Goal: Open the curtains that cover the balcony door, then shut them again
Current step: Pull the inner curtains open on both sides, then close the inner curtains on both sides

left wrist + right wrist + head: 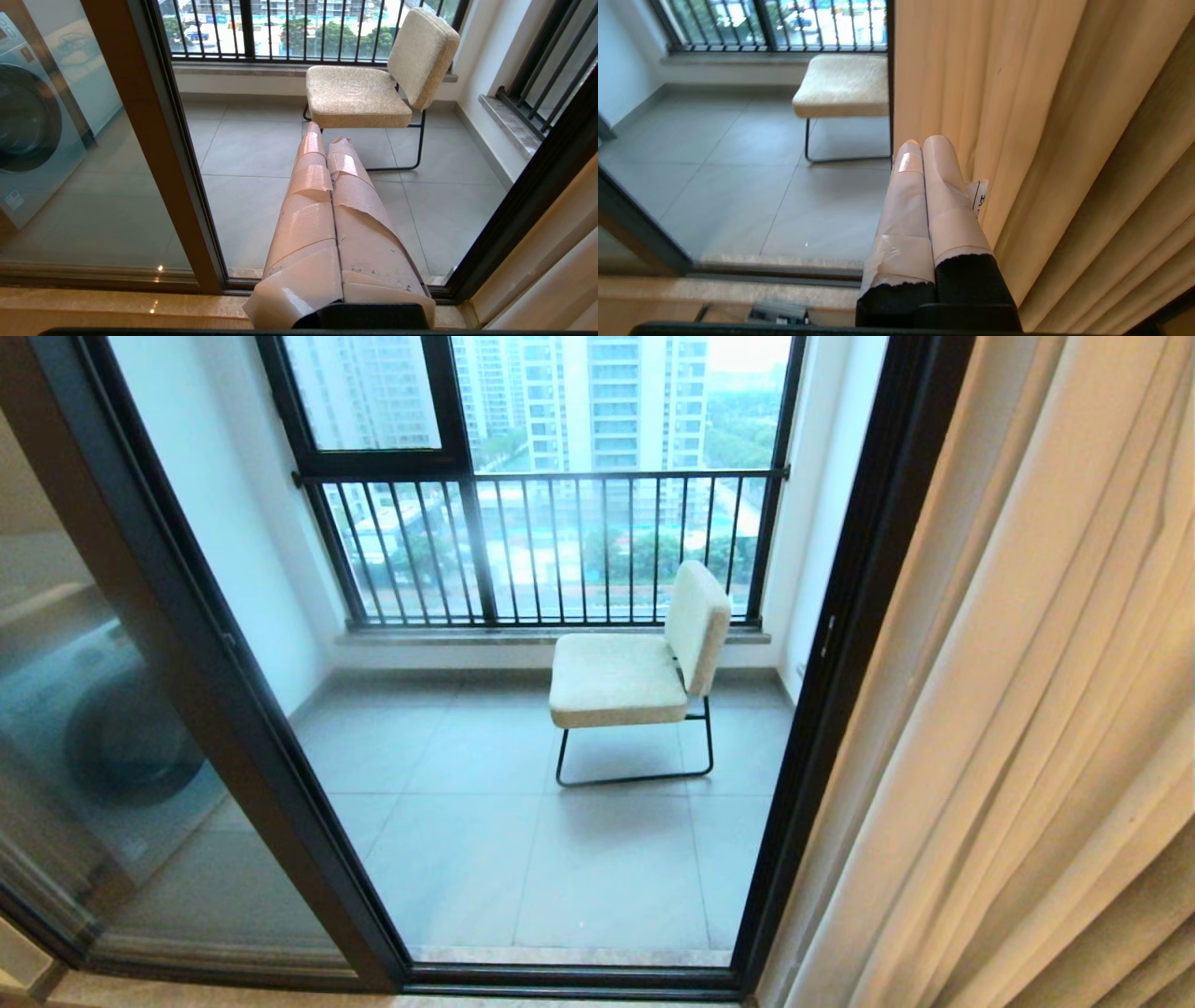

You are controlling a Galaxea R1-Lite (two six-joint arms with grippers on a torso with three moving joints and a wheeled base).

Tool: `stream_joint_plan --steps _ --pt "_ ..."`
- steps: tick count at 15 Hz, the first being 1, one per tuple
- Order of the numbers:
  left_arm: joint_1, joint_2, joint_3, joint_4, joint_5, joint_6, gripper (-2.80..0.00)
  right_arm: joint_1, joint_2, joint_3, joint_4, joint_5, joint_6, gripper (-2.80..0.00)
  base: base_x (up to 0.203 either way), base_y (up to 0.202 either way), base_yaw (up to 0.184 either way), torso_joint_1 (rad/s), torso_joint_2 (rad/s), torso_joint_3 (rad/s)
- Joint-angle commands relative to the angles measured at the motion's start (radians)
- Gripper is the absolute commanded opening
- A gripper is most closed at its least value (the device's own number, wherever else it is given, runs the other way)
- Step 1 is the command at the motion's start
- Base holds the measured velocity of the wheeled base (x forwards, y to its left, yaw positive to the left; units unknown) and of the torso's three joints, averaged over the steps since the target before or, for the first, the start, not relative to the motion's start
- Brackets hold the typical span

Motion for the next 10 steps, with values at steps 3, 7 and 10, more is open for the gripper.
stream_joint_plan --steps 3,7,10 --pt "0.0 0.0 0.0 -0.001 0.001 -0.001 -2.8 -0.184 0.286 -0.246 -0.058 0.151 0.008 -2.8 0.0 0.0 0.0 0.0 0.0 0.0" --pt "0.0 0.0 0.0 -0.001 0.0 -0.001 -2.8 -0.225 0.484 -0.494 -0.073 0.289 -0.017 -2.8 0.0 0.0 0.0 0.0 0.0 0.0" --pt "0.0 0.0 0.0 -0.001 0.0 -0.001 -2.8 -0.228 0.61 -0.651 -0.105 0.303 -0.048 -2.8 0.0 0.0 0.0 0.0 0.0 0.0"
